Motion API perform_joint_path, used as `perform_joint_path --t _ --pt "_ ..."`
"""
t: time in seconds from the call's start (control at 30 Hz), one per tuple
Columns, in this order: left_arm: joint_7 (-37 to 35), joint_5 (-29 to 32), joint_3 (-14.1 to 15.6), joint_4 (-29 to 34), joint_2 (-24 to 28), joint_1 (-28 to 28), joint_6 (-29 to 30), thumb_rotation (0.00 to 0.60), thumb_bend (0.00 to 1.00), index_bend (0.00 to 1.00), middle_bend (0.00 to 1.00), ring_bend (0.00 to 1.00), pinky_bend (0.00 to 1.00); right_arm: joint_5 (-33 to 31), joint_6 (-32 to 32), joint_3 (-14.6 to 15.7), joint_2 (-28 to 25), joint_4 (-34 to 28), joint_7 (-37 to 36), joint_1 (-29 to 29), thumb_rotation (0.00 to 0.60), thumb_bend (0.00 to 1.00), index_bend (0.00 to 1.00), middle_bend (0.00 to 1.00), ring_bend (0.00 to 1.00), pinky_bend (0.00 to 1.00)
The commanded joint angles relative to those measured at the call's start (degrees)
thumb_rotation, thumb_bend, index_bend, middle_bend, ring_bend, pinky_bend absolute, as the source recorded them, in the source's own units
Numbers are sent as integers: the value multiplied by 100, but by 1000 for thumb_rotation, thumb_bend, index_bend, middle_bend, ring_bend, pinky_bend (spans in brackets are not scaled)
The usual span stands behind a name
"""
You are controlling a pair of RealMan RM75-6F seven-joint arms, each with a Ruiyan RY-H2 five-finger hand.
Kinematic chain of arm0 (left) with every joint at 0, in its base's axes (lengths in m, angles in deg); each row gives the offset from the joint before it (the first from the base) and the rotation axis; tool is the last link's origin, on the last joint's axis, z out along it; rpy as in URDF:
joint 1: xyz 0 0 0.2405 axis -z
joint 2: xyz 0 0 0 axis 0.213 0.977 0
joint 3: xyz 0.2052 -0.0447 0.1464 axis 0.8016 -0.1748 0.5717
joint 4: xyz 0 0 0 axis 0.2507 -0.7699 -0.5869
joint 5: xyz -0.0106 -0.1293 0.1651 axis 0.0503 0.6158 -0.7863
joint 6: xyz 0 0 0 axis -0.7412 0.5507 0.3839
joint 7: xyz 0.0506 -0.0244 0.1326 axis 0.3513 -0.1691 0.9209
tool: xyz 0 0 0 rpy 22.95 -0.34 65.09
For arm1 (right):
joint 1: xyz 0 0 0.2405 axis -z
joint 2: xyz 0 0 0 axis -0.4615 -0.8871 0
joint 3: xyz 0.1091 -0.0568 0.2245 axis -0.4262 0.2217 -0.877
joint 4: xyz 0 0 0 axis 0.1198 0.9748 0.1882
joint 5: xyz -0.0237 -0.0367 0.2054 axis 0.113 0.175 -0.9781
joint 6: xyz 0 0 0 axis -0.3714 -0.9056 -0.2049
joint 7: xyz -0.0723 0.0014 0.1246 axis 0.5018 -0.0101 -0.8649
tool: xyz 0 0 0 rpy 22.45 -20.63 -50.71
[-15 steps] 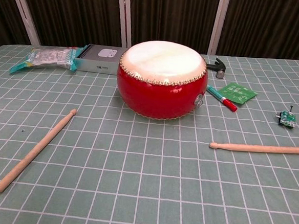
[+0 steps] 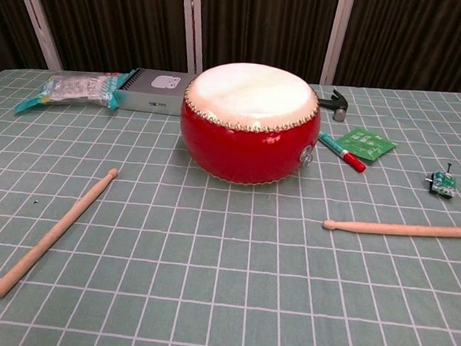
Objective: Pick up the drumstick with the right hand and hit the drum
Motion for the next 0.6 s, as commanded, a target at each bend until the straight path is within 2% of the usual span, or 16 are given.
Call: perform_joint_path --t 0.03,0.2,0.3,0.37,0.4,0.47,0.53,0.6 --pt "-2 7 6 -4 -4 4 -23 600 0 0 0 0 10 -36 30 -14 -4 -8 -14 -15 600 269 0 0 4 67" --pt "32 -3 16 38 -2 -5 -19 600 0 0 0 0 10 -84 112 -58 -22 -78 -74 -75 600 269 0 0 14 70" --pt "54 9 19 76 10 19 -78 600 0 0 0 0 10 -143 193 -126 -17 -174 87 -158 600 268 0 32 116 172" --pt "44 33 20 109 28 27 -114 600 0 0 0 0 10 -177 262 -197 3 -260 196 -245 600 269 0 178 299 369" --pt "28 52 13 126 38 29 -122 600 0 0 0 0 10 -199 345 -261 24 -322 296 -338 600 269 6 308 442 504" --pt "-2 84 1 157 51 34 -138 600 0 0 0 0 10 -267 511 -391 75 -396 480 -522 600 268 68 635 777 794" --pt "-28 107 0 189 71 47 -177 600 0 0 0 0 10 -455 793 -522 152 -507 658 -740 600 268 162 796 925 916" --pt "-44 128 3 213 90 57 -216 600 0 0 0 0 10 -649 1014 -640 237 -594 840 -921 600 269 248 891 987 979"
